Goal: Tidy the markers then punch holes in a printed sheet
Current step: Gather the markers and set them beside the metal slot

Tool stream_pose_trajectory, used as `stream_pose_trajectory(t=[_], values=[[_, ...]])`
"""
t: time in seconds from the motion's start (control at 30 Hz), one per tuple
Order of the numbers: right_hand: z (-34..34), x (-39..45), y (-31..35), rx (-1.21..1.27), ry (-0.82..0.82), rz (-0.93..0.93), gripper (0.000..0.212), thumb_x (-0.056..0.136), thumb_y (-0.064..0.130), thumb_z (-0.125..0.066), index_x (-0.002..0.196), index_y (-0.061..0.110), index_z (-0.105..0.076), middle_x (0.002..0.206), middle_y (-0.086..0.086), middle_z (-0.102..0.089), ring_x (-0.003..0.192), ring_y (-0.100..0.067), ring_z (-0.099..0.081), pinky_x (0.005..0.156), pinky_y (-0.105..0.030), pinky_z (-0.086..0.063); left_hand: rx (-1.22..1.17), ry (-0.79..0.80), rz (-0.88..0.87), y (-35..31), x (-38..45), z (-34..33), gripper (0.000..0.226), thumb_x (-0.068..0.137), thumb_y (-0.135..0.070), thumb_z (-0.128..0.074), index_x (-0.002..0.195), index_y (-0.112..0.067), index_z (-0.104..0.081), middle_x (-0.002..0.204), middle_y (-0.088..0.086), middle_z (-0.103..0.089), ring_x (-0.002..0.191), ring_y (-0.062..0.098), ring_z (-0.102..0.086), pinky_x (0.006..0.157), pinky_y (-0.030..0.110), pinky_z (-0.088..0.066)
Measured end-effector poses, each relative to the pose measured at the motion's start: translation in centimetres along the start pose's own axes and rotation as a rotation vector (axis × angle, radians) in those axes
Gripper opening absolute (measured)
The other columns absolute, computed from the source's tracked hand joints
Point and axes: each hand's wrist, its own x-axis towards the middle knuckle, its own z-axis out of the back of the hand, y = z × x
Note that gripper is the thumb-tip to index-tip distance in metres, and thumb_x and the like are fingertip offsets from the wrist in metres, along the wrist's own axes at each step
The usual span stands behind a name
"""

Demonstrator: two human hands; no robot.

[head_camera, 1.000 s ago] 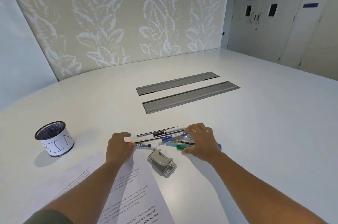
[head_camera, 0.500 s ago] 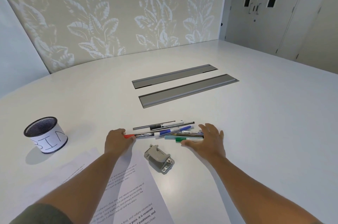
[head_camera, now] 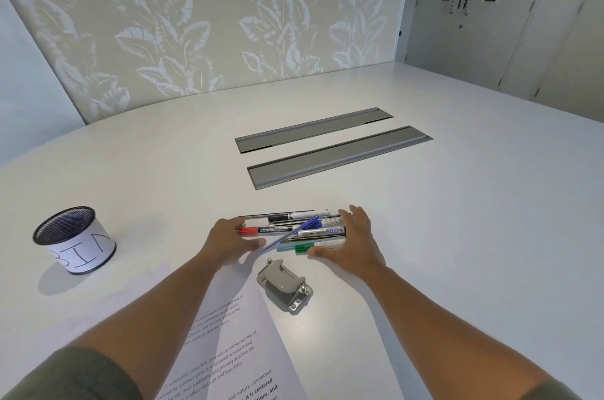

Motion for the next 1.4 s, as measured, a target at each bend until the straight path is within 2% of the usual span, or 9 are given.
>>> stream_pose_trajectory(t=[0.1,0.23,0.37,0.47,0.6,0.8,0.93,1.13,1.4], values=[[-0.3,0.5,0.1,-0.054,-0.033,0.045,0.118,0.047,0.086,-0.069,0.144,0.027,-0.037,0.155,0.003,-0.022,0.144,-0.015,-0.018,0.11,-0.037,-0.041,0.052,0.028,-0.01,-0.2,0.9,-0.5,0.063,0.067,-0.052,-0.086,0.113,-0.014,-0.064,0.106,0.002,-0.064,0.093,0.022,-0.058,0.071,0.029,-0.042],[-0.8,1.1,0.2,-0.189,-0.105,0.095,0.113,0.046,0.096,-0.053,0.138,0.029,-0.043,0.144,0.003,-0.036,0.136,-0.016,-0.027,0.11,-0.04,-0.036,0.025,0.013,-0.002,-0.3,1.5,-0.9,0.096,0.061,-0.048,-0.09,0.142,-0.016,-0.05,0.131,0.004,-0.06,0.101,0.015,-0.053,0.087,0.028,-0.043],[-1.1,1.4,0.2,-0.27,-0.178,0.121,0.116,0.045,0.103,-0.041,0.136,0.03,-0.047,0.145,0.0,-0.038,0.14,-0.021,-0.025,0.119,-0.049,-0.022,0.014,-0.034,-0.022,-0.1,1.8,-0.7,0.089,0.062,-0.049,-0.089,0.138,-0.019,-0.054,0.128,0.005,-0.06,0.102,0.018,-0.058,0.085,0.029,-0.047],[-1.1,1.6,0.6,-0.23,-0.191,0.049,0.125,0.044,0.107,-0.025,0.14,0.028,-0.044,0.156,-0.006,-0.028,0.149,-0.027,-0.011,0.12,-0.055,-0.008,0.081,-0.126,0.029,0.1,1.4,-0.6,0.088,0.063,-0.06,-0.084,0.136,-0.022,-0.053,0.13,0.003,-0.056,0.116,0.02,-0.059,0.088,0.031,-0.046],[-0.9,1.8,0.8,-0.052,-0.254,-0.149,0.12,0.053,0.105,-0.031,0.142,0.025,-0.043,0.156,-0.006,-0.024,0.148,-0.025,-0.015,0.116,-0.051,-0.032,0.174,-0.172,0.094,0.0,1.2,-0.6,0.089,0.065,-0.071,-0.074,0.134,-0.017,-0.055,0.131,0.006,-0.057,0.117,0.023,-0.059,0.093,0.036,-0.048],[-1.1,2.3,0.9,-0.058,-0.208,-0.074,0.11,0.056,0.1,-0.038,0.134,0.024,-0.051,0.144,0.004,-0.034,0.138,-0.015,-0.028,0.102,-0.047,-0.049,-0.011,-0.206,0.124,-0.5,2.2,-0.9,0.068,0.067,-0.055,-0.084,0.12,-0.015,-0.065,0.123,0.006,-0.065,0.109,0.024,-0.06,0.086,0.03,-0.046],[-1.3,2.4,0.8,-0.057,-0.161,0.004,0.11,0.052,0.101,-0.042,0.132,0.027,-0.052,0.14,0.007,-0.037,0.137,-0.009,-0.024,0.102,-0.043,-0.049,-0.109,-0.237,0.112,-0.4,2.7,-1.2,0.064,0.067,-0.045,-0.088,0.117,-0.012,-0.067,0.115,0.008,-0.068,0.095,0.02,-0.061,0.079,0.029,-0.048],[-1.7,2.6,1.3,-0.219,-0.084,0.123,0.113,0.054,0.104,-0.028,0.137,0.03,-0.049,0.15,0.002,-0.036,0.14,-0.017,-0.022,0.111,-0.044,-0.033,0.02,-0.283,0.206,-0.6,2.5,-1.9,0.089,0.063,-0.07,-0.078,0.13,-0.015,-0.056,0.122,0.008,-0.049,0.091,0.02,-0.058,0.074,0.031,-0.049],[-2.2,2.8,1.8,-0.373,-0.05,0.144,0.114,0.059,0.103,-0.014,0.138,0.028,-0.046,0.152,0.0,-0.038,0.143,-0.024,-0.022,0.114,-0.05,-0.021,0.07,-0.294,0.195,-0.7,2.7,-2.2,0.074,0.069,-0.072,-0.071,0.114,-0.015,-0.058,0.106,0.003,-0.043,0.084,0.019,-0.051,0.071,0.03,-0.043]])
